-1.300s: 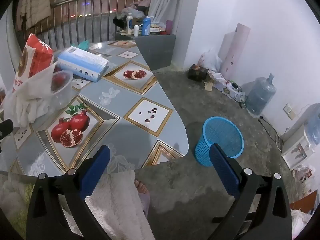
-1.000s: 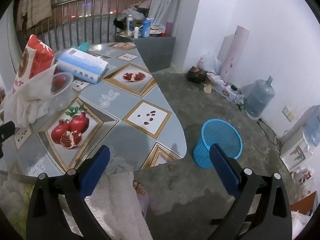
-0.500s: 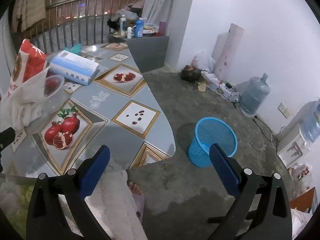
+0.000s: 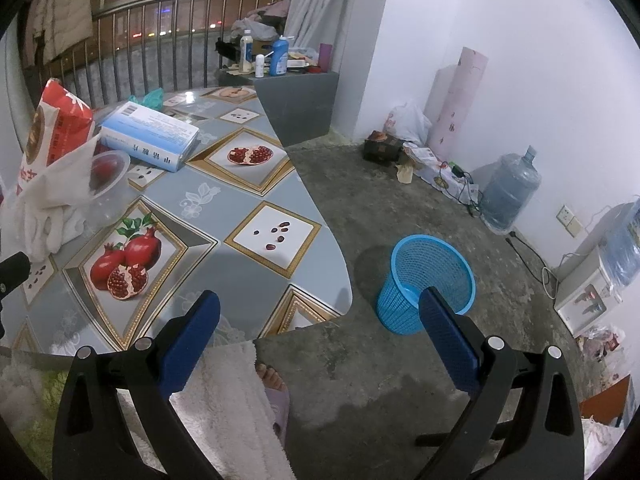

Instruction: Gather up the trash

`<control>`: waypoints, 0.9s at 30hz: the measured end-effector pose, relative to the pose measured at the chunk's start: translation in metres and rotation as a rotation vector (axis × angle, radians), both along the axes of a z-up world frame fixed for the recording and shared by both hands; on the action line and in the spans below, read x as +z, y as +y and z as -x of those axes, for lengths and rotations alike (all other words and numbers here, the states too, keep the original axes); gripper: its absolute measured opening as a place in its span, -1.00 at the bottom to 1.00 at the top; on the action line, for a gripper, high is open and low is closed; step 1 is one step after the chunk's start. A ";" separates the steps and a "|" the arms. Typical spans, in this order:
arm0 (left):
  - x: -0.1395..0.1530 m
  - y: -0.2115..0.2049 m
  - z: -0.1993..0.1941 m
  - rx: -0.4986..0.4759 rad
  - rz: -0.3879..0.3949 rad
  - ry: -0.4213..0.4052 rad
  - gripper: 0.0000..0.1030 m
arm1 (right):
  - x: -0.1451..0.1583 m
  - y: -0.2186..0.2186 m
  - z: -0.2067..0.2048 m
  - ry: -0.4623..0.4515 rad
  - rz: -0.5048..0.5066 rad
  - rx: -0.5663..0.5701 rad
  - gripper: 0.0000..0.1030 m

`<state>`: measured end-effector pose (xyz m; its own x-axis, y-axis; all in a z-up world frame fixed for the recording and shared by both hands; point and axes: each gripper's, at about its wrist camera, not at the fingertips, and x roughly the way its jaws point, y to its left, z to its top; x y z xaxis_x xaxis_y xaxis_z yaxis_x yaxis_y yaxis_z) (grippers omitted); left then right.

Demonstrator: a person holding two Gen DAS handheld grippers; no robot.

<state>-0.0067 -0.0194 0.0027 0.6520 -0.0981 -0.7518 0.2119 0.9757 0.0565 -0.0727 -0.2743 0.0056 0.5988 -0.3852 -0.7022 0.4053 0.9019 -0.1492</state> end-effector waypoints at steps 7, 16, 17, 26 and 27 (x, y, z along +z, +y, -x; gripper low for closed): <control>0.000 0.001 0.000 0.000 0.001 0.001 0.83 | 0.001 0.000 -0.001 0.001 0.000 -0.007 0.88; 0.001 0.003 -0.002 0.007 0.002 0.005 0.83 | 0.001 -0.001 0.000 0.001 0.000 -0.006 0.88; 0.001 0.003 -0.002 0.007 0.002 0.005 0.83 | 0.001 -0.001 0.000 0.001 0.000 -0.006 0.88; 0.001 0.003 -0.002 0.006 0.002 0.006 0.83 | 0.000 0.000 0.000 0.002 0.000 -0.006 0.88; 0.001 0.003 -0.002 0.006 0.002 0.005 0.83 | 0.000 0.000 0.000 0.002 0.000 -0.005 0.88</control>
